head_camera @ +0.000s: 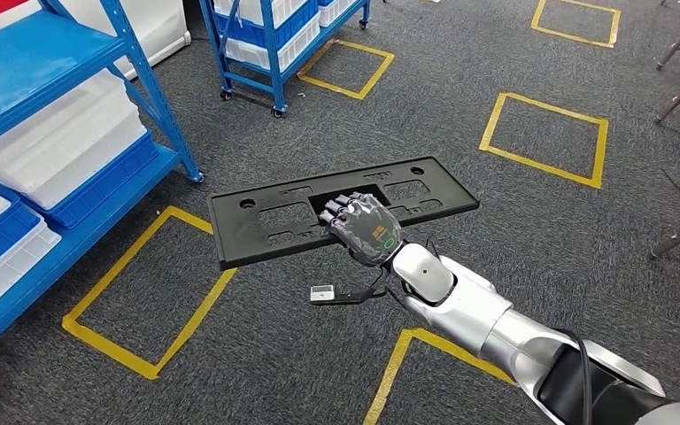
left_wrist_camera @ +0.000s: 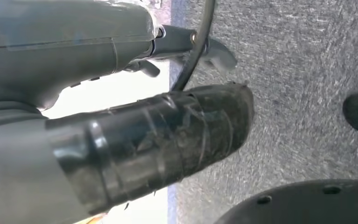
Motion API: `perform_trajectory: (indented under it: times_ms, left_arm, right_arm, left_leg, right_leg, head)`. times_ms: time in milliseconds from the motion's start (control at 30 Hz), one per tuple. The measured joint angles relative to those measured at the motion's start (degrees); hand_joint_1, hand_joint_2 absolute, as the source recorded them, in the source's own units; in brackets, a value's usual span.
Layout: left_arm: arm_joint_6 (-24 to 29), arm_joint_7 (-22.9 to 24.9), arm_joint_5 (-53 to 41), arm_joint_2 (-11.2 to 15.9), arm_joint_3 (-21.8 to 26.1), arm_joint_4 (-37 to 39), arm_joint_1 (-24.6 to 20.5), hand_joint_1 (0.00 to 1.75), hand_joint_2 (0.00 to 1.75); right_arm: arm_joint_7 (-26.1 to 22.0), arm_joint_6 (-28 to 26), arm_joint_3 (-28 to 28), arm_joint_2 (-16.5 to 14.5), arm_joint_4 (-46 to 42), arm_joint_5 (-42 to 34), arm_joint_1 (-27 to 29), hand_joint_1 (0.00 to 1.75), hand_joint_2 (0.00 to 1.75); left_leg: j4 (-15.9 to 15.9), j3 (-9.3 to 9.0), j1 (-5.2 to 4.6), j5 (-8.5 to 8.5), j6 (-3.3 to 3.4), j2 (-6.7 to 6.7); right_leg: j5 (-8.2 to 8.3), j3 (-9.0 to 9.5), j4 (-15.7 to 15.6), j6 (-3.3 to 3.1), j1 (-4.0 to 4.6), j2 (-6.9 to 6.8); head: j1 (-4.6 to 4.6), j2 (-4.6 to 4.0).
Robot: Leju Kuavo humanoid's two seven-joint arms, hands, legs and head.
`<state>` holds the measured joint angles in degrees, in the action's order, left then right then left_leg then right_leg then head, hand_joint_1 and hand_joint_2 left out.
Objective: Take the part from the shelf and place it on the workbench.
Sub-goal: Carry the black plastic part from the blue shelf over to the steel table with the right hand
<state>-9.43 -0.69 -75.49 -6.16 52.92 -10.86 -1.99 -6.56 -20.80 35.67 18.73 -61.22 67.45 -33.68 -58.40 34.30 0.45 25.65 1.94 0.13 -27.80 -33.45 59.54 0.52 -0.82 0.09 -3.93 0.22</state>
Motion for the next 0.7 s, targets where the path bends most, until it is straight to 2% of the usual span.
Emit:
perform_trajectory:
  times_ms: [167,367,433,533,567,600,667,700]
  left_arm:
    - [0.16,1.01,-0.13,0.04,0.00,0.00,-0.02,0.00,0.00]
    - [0.20,1.34,-0.13,0.02,0.00,0.00,-0.03,0.00,0.00]
    - [0.26,1.23,-0.13,0.06,0.01,0.00,-0.05,0.00,0.00]
    - [0.31,0.78,-0.14,0.09,0.02,-0.01,-0.13,0.00,0.00]
    - [0.29,0.52,-0.14,0.07,0.02,-0.01,-0.15,0.00,0.00]
    - [0.26,0.30,-0.14,0.04,0.02,0.00,-0.15,0.00,0.00]
    - [0.16,0.01,-0.17,0.02,0.02,0.00,-0.17,0.00,0.00]
    - [0.12,-0.05,-0.21,0.02,0.02,-0.01,-0.19,0.00,0.00]
  right_arm:
    - [0.01,0.01,0.00,0.05,0.00,-0.12,0.00,1.75,1.75]
    - [0.17,0.22,0.00,0.11,0.00,-0.96,0.01,1.75,1.75]
    - [0.17,0.50,0.00,0.11,-0.01,-1.39,0.00,1.75,1.75]
    - [0.16,1.07,0.00,0.27,-0.19,-2.21,0.04,1.75,1.75]
    - [0.15,1.20,0.00,0.39,-0.26,-2.44,0.02,1.75,1.75]
    - [0.13,1.26,0.00,0.50,-0.29,-2.63,0.00,1.75,1.75]
    - [0.08,1.48,0.00,0.66,-0.28,-2.81,0.02,1.75,1.75]
    - [0.05,1.60,0.00,0.70,-0.28,-2.83,0.15,1.75,1.75]
  left_leg:
    - [0.41,0.04,0.11,-0.38,-0.61,-0.01]
    - [0.48,0.15,0.11,-0.52,-0.91,-0.02]
    - [0.21,0.31,0.00,-0.45,-0.69,-0.06]
    - [1.47,-0.31,0.07,-1.09,0.18,0.22]
    - [2.47,-0.85,0.26,-1.53,0.39,0.49]
    - [3.38,-1.33,0.49,-1.94,0.54,0.90]
    - [3.97,-1.66,0.65,-2.17,0.55,1.63]
    - [3.86,-1.62,0.70,-2.11,0.47,2.01]
  right_leg:
    - [0.16,-0.26,0.04,-0.40,0.10,-0.02]
    - [0.22,-0.38,0.10,-0.50,0.10,-0.04]
    - [0.39,-0.38,-0.05,-0.36,-0.11,-0.11]
    - [0.61,-0.09,-0.63,0.17,-0.27,0.06]
    - [0.02,-0.26,-0.06,0.36,-0.21,0.12]
    - [-1.22,-0.98,1.72,0.53,-0.17,0.13]
    - [-4.81,-4.12,8.40,1.03,-0.42,0.11]
    - [-6.08,-5.80,11.74,1.35,-0.69,0.11]
  head:
    - [0.00,0.01]
    - [0.00,0.01]
    - [0.00,0.01]
    - [0.01,0.01]
    - [-0.01,0.01]
    - [-0.02,0.01]
    - [-0.04,0.00]
    - [-0.03,0.00]
